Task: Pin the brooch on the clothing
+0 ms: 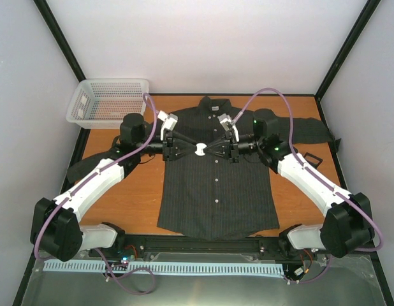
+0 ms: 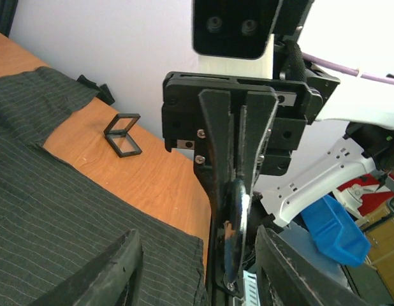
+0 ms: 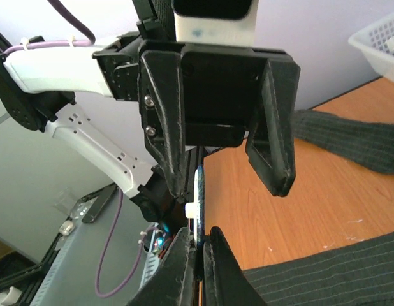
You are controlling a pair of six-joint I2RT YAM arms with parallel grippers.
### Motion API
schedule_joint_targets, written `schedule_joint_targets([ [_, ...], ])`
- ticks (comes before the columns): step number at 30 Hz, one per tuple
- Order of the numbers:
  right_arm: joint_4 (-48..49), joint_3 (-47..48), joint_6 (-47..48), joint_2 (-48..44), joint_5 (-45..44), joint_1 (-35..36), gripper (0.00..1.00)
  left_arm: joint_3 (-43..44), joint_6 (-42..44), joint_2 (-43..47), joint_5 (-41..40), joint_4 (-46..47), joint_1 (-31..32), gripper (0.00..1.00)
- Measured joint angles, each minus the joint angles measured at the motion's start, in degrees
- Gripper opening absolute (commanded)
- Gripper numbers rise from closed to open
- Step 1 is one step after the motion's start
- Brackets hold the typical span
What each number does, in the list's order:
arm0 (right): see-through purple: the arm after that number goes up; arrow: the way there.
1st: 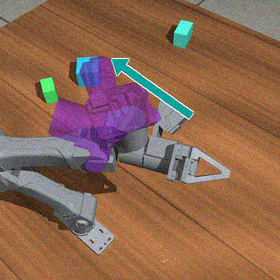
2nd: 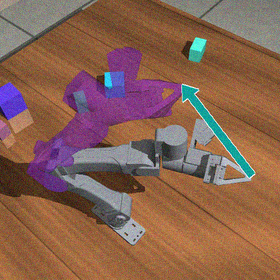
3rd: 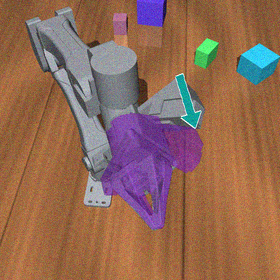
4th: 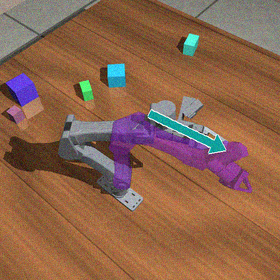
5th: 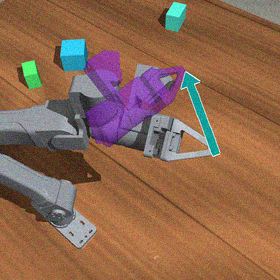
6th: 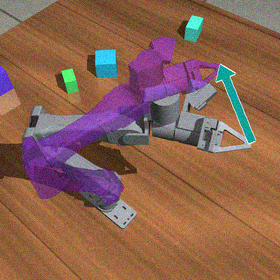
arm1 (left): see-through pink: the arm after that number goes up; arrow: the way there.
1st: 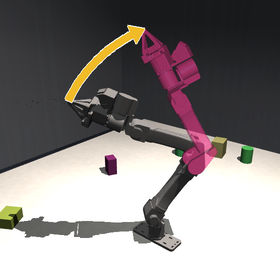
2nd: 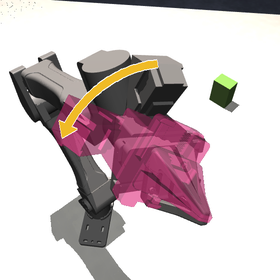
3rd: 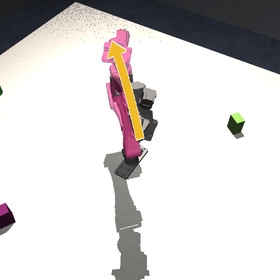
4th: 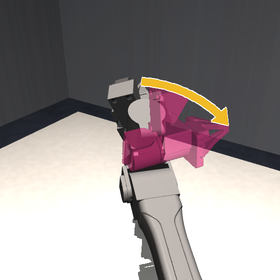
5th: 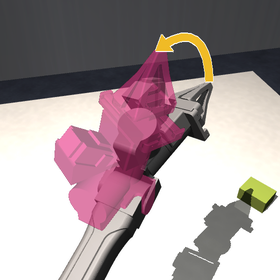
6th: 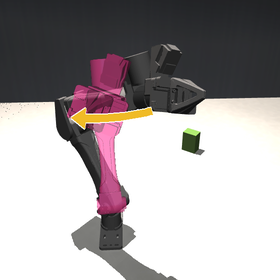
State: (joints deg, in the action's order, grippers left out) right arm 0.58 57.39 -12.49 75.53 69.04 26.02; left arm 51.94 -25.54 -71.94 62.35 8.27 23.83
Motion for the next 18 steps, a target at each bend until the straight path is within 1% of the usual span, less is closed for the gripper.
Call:
schedule_joint_targets([
  [4,-2.1,0.0,1.2,0.63,0.76,0.0,0.02,0.07,1.36,0.0,1.09,-1.29,0.0,0.31],
  [5,-2.32,0.0,1.36,0.63,0.9,0.0,0.03,0.09,1.81,0.0,1.29,-1.68,0.02,0.26],
  [7,-2.4,0.02,1.64,0.63,0.96,0.0,0.03,0.17,2.56,0.0,1.62,-2.36,0.07,0.23],
  [9,-2.67,0.0,1.77,0.66,0.92,0.0,0.03,0.37,3.1,0.0,1.99,-2.8,0.07,0.16],
  [12,-2.8,0.02,1.84,0.66,0.9,0.0,0.02,0.81,3.72,-0.02,2.38,-3.43,0.17,0.13],
  [18,-3.06,0.02,2.05,0.66,0.85,0.0,0.03,1.07,4.07,-0.28,2.75,-3.85,0.57,0.12],
])
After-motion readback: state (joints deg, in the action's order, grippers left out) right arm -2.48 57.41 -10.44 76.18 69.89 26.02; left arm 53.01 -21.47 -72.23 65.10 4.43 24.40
